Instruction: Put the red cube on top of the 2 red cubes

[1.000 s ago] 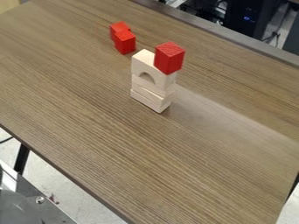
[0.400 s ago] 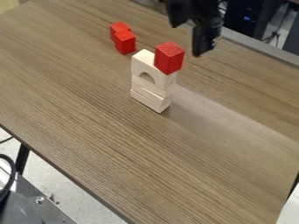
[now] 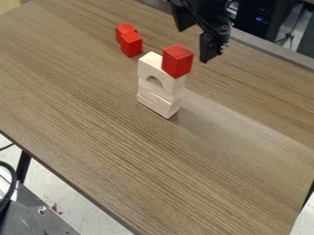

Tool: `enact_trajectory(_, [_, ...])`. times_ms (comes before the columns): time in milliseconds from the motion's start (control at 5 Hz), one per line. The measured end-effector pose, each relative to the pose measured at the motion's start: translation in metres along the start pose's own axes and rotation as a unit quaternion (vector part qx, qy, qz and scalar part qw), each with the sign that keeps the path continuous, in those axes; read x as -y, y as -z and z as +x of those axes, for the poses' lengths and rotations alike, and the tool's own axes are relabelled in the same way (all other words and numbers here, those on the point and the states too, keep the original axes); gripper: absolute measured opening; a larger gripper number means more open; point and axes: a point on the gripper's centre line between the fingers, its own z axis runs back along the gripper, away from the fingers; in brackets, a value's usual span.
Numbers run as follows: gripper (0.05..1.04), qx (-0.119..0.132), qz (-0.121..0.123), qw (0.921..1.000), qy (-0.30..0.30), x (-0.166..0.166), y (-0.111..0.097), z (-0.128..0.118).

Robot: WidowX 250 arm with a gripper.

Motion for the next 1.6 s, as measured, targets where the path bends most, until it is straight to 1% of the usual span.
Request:
enact_trajectory(200, [1.000,-0.002,-0.001,0.9999,-0.014,-0.001,0.002,-0.003])
enact_trajectory(400, [1.000,0.000,0.004,0.9996,-0.029,-0.005,0.003,-0.004])
enact_trajectory(600, [1.001,-0.001,0.011,0.9995,-0.031,-0.009,0.004,-0.005])
enact_trajectory(800, [1.001,-0.005,0.015,0.9990,-0.041,-0.013,0.008,-0.007])
enact_trajectory(1000, [1.001,-0.006,0.021,0.9981,-0.058,-0.017,0.010,-0.008])
enact_trajectory(1200, [1.000,-0.004,0.022,0.9965,-0.081,-0.020,0.012,-0.009])
enact_trajectory(1400, [1.000,-0.018,0.002,0.9937,-0.110,-0.017,0.021,-0.013])
enact_trajectory(1600, [0.955,-0.027,-0.031,0.9879,-0.149,-0.015,0.027,-0.018])
